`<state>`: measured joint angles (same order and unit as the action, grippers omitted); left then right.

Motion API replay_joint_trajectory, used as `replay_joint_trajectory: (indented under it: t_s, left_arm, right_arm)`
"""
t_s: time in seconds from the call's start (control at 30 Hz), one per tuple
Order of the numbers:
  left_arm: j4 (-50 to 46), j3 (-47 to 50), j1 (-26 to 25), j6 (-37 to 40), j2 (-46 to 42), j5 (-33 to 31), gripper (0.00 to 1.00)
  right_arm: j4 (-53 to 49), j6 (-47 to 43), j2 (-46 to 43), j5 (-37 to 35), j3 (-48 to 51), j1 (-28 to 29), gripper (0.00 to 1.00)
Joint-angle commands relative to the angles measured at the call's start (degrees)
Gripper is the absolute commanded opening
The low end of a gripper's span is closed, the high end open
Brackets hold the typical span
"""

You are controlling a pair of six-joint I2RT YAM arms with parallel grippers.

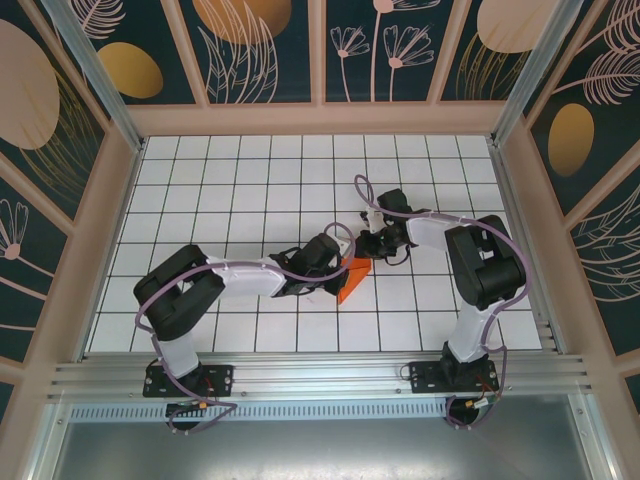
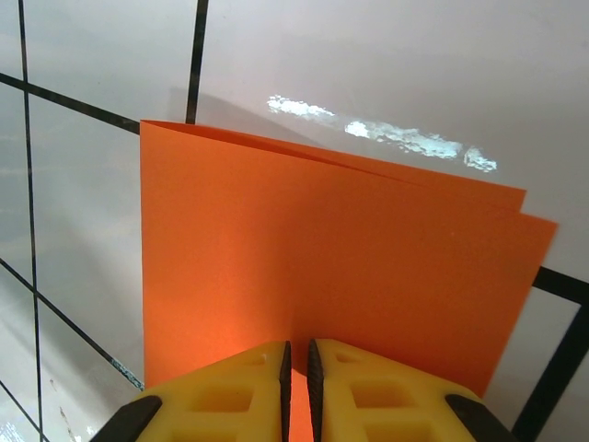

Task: Fold a paper plane with a square sheet of paper (pick it up from the middle)
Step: Third fold the triangle at the center of the table.

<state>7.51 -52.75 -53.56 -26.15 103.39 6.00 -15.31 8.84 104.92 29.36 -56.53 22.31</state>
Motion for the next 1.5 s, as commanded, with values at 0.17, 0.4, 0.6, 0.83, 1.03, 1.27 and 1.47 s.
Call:
replay_joint_trajectory:
  t_s: [0.17,0.4,0.6,0.83,1.03,1.27,1.47]
  left_arm:
    - [0.06,-1.72,0.98,2.77,1.82,-1.09,0.04]
    - [0.24,-1.05,1.26,3.47,1.59,-1.25,0.05]
    - [0.31,-0.94,1.2,3.57,2.22,-0.5,0.05]
    - [0.71,-0.39,1.21,3.28,2.79,-1.85,0.06]
    - [0.73,-0.29,1.26,3.5,3.12,-1.96,0.06]
    - [0.52,-0.25,1.21,3.64,4.08,-2.03,0.07]
    - [0.05,0.34,1.21,3.81,4.53,-1.87,0.07]
  right_arm:
    - [-3.18,-0.94,2.32,-1.74,-0.45,1.01,0.17]
    - [-3.59,-1.14,2.43,-2.12,-0.34,1.0,0.17]
    - [-3.94,-1.35,2.36,-2.72,-0.09,0.99,0.17]
    - [-3.67,-1.06,2.28,-2.21,-0.16,1.03,0.17]
    - [-3.84,-1.16,2.22,-2.21,-0.17,1.05,0.17]
    - [-3.35,-0.85,1.12,-0.75,0.11,1.02,0.18]
    - [-1.21,1.89,-4.09,1.74,0.0,0.9,0.22]
